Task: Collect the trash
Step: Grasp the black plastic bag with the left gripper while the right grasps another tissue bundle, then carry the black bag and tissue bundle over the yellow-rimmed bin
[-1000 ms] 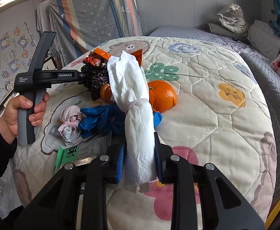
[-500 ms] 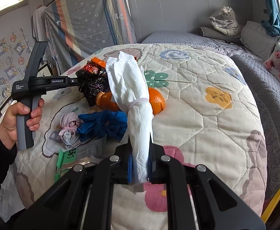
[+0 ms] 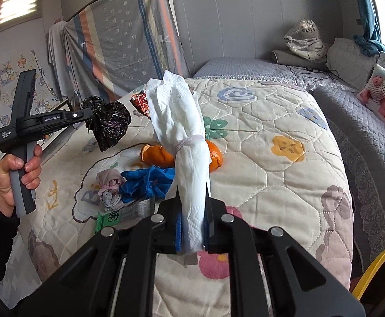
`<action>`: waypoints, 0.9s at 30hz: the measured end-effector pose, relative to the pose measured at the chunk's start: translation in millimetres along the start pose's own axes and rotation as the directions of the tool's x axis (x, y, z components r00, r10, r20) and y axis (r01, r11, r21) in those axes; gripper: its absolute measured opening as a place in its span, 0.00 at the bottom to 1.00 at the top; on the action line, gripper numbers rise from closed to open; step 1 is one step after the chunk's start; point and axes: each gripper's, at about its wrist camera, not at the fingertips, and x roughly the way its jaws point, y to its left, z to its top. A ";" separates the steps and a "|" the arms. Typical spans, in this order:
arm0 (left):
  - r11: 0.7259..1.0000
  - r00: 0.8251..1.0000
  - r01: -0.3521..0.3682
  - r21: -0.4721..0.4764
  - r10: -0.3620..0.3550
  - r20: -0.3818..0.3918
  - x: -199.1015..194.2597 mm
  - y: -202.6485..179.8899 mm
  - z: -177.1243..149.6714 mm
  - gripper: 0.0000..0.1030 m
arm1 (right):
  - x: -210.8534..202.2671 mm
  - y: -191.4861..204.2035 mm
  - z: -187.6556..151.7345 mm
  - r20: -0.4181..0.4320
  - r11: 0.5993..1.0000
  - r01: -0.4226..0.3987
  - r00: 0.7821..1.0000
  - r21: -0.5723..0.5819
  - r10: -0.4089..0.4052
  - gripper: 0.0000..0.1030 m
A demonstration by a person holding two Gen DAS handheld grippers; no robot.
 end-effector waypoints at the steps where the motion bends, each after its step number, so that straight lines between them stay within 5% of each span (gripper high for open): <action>1: 1.000 1.000 -0.012 0.008 0.012 0.009 -5.2 -1.5 0.3 0.02 | -3.5 -0.9 -0.5 0.006 1.000 -0.002 1.000 0.001 0.002 0.10; 15: 0.996 0.997 0.065 0.065 -0.068 0.044 -41.0 -54.4 -5.6 0.02 | -43.6 -24.2 -2.9 0.076 0.998 0.049 0.996 0.035 -0.052 0.10; 27: 0.966 0.986 0.164 0.199 -0.169 0.008 -40.7 -148.1 -22.2 0.02 | -89.5 -74.6 -26.1 0.115 0.976 0.187 0.973 0.115 -0.200 0.10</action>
